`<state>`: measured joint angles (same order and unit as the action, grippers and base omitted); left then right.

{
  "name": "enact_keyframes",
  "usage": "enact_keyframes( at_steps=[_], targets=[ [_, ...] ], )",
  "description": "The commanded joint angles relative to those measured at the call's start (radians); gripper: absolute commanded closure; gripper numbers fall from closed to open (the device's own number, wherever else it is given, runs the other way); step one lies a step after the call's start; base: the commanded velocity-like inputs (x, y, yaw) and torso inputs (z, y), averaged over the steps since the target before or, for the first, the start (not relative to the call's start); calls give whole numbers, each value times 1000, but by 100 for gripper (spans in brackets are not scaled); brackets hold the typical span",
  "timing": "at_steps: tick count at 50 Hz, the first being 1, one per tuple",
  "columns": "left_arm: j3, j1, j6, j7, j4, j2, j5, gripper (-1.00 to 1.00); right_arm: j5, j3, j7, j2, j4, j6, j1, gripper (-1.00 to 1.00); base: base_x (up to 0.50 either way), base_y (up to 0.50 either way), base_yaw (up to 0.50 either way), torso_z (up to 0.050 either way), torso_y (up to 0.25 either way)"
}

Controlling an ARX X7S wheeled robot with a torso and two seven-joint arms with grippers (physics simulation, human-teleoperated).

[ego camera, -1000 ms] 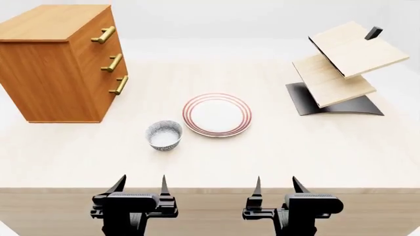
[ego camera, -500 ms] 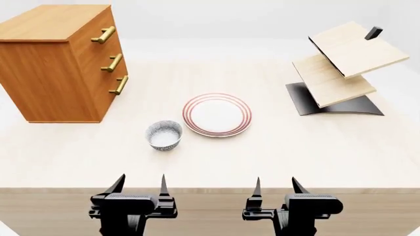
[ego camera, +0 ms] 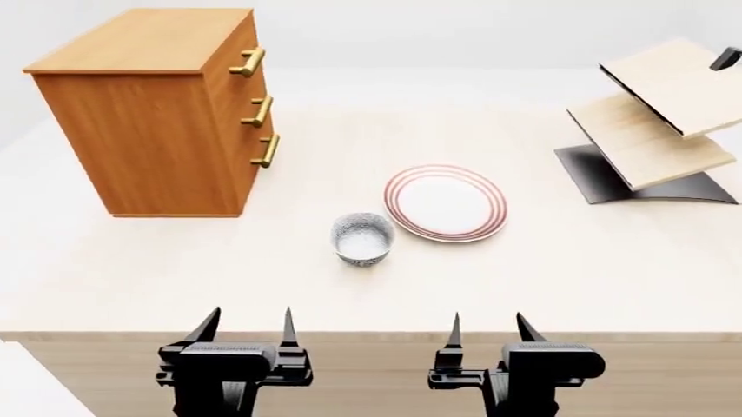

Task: Open the top drawer of the cabinet and put the bowl in it.

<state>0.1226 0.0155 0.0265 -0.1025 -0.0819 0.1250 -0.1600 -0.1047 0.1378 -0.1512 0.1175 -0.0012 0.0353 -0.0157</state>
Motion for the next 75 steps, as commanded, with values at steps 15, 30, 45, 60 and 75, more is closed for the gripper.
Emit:
enact_keyframes(
  at_steps=[15,30,45,60,75],
  targets=[
    [15,-3,-8,-23,0,18,-24,-100,-20,23,-23,18,-4,-4,-1,-100,0,500,0,0,0],
    [24,-8,2,-38,-12,28,-35,-100,-35,30,-33,29,-18,5,-4,-100,0,500,0,0,0],
    [-38,-104,33,-101,7,41,-57,-100,-52,19,-54,47,-61,6,1,-100,2,186,0,0,0],
    [-229,-1057,-283,-467,1168,291,180,-100,-254,-150,-112,294,-831,792,-464,-100,0,0,0,0,0],
    [-188,-1202,-205,-540,1391,352,176,-100,9,178,71,239,685,403,-1560,-100,0,0,0,0,0]
  ],
)
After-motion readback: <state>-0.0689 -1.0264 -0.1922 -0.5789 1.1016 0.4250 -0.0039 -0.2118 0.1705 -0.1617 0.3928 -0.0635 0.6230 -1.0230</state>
